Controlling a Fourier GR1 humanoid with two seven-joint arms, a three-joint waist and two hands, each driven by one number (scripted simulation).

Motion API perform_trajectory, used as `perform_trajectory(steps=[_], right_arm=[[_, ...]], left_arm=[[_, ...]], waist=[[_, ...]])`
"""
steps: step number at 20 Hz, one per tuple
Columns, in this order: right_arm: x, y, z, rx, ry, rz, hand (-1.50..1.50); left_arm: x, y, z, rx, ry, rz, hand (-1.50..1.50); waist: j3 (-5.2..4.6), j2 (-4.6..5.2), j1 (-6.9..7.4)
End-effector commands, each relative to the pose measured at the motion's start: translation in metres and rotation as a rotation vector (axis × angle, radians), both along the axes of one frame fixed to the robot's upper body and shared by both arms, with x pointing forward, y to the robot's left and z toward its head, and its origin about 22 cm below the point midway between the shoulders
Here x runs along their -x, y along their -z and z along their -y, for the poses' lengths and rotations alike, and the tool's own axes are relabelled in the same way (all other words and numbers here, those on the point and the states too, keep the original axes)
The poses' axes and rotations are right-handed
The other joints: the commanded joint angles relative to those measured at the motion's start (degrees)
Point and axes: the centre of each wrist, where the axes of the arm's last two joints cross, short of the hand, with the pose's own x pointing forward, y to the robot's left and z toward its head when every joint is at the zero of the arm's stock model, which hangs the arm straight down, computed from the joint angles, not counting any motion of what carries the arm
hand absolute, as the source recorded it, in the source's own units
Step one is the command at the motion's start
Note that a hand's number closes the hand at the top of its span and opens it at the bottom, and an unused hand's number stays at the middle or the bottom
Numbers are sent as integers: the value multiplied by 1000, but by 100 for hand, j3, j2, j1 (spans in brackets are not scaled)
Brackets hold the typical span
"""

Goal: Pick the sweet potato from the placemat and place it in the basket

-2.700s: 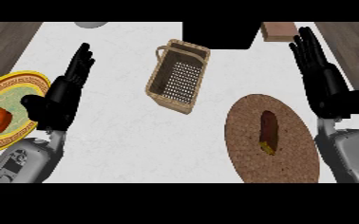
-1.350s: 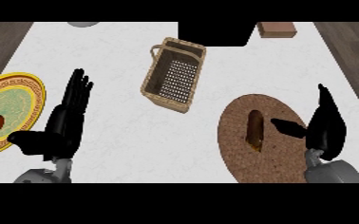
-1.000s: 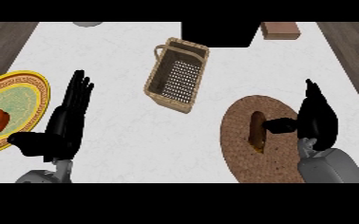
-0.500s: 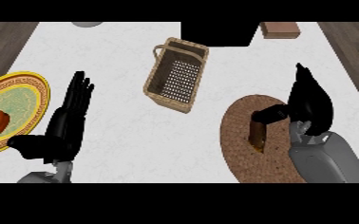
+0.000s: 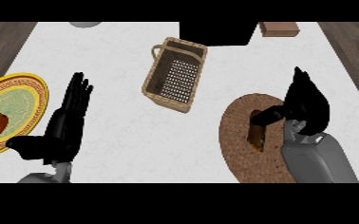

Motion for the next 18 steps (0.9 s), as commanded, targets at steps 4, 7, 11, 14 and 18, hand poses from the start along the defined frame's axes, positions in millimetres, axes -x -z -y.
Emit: perform_trajectory(steps=[4, 7, 11, 14, 18], right_arm=[[13, -9, -25, 29, 175, -166, -150], [11, -12, -33, 33, 189, -153, -150], [13, -5, -39, 60, 195, -157, -150], [27, -14, -30, 83, 213, -154, -150], [24, 4, -27, 85, 225, -158, -150]], left_arm=[[6, 7, -6, -3, 12, -3, 0], [4, 6, -1, 9, 6, 13, 0], [14, 12, 10, 14, 29, 4, 0], [7, 7, 4, 15, -4, -3, 0], [7, 5, 11, -9, 20, 11, 0]], waist=[[16, 31, 55], [21, 46, 91], [26, 49, 154], [26, 30, 82], [33, 53, 126]])
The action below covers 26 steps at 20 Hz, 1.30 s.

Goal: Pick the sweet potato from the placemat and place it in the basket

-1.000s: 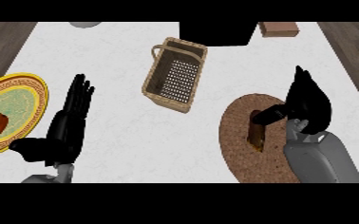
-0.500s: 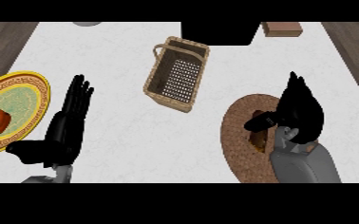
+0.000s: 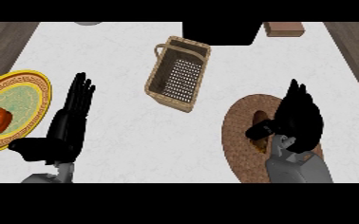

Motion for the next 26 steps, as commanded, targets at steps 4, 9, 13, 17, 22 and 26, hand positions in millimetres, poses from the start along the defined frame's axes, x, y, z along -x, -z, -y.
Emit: perform_trajectory(steps=[4, 9, 13, 17, 22, 26], right_arm=[[4, 8, -6, 29, 187, -139, -150], [-5, 16, 9, 5, 202, -161, -150], [-7, 16, 4, -10, 203, -185, -150], [2, 27, -2, -2, 205, -202, -150], [-7, 28, -4, -25, 195, -199, -150], [-16, 51, 13, -46, 193, -214, -150]], left_arm=[[2, -15, -5, 1, 4, 7, 0], [4, -9, -1, -4, 9, 4, 0], [2, -6, -8, 2, 8, 10, 0], [-8, -9, -7, -3, -3, 17, 0], [-7, -1, 7, 3, 15, 5, 0], [-1, -11, 16, 17, 20, 2, 0]], waist=[[6, -1, 45], [6, 10, 28], [4, 15, 49], [4, 14, 26], [5, 19, 35], [10, 23, 62]])
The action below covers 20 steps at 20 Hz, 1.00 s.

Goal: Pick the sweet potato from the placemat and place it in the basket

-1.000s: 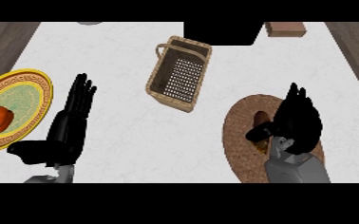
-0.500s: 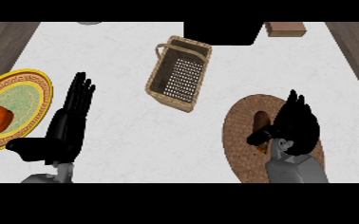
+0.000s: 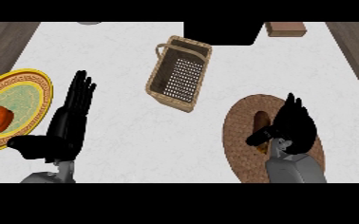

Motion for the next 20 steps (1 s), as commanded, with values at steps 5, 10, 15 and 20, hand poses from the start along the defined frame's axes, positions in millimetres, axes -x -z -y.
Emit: perform_trajectory(steps=[5, 10, 15, 20], right_arm=[[-2, 12, -6, 3, 152, -103, -150], [-13, 10, -6, -7, 157, -89, -150], [-10, 20, 9, -23, 178, -71, -150], [8, 52, 17, 25, 17, -191, 150]], left_arm=[[2, 6, 18, 9, -16, 5, 0], [-5, 2, 0, 8, -11, 16, 0], [6, -1, 0, -6, 2, 3, 0], [-3, 1, -11, -22, -22, 11, 0]], waist=[[1, 2, -18], [0, 8, -6], [2, 1, 2], [1, 3, -25]])
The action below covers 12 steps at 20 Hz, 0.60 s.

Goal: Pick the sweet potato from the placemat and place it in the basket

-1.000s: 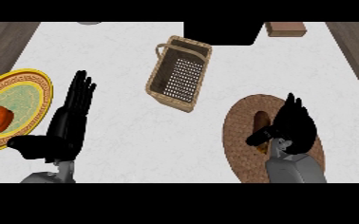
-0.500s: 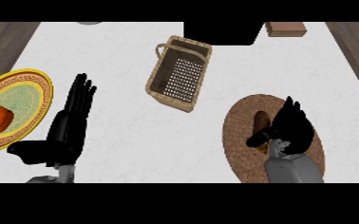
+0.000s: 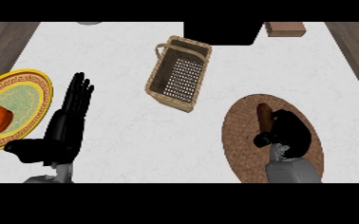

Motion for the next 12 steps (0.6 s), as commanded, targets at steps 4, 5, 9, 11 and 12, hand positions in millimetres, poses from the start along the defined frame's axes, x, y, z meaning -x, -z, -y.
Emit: perform_trajectory(steps=[4, 5, 9, 11, 12], right_arm=[[-18, 1, -17, 40, 8, -96, 150], [-21, -15, -13, 48, -3, -118, 150], [-6, -13, -8, 103, -33, -120, 150], [-20, -4, -18, 99, -45, -103, 150], [-8, -3, -27, 119, -42, -81, 150]], left_arm=[[-9, -6, 1, -2, 15, -6, 0], [-1, -10, -3, 9, -3, 18, 0], [-16, 0, 6, -1, -9, 6, 0], [-3, 5, -2, 19, 12, -4, 0], [3, 11, -18, 1, 0, 2, 0]], waist=[[4, 6, 8], [3, 1, 14], [2, 0, -40], [3, 3, 6], [2, 1, 5]])
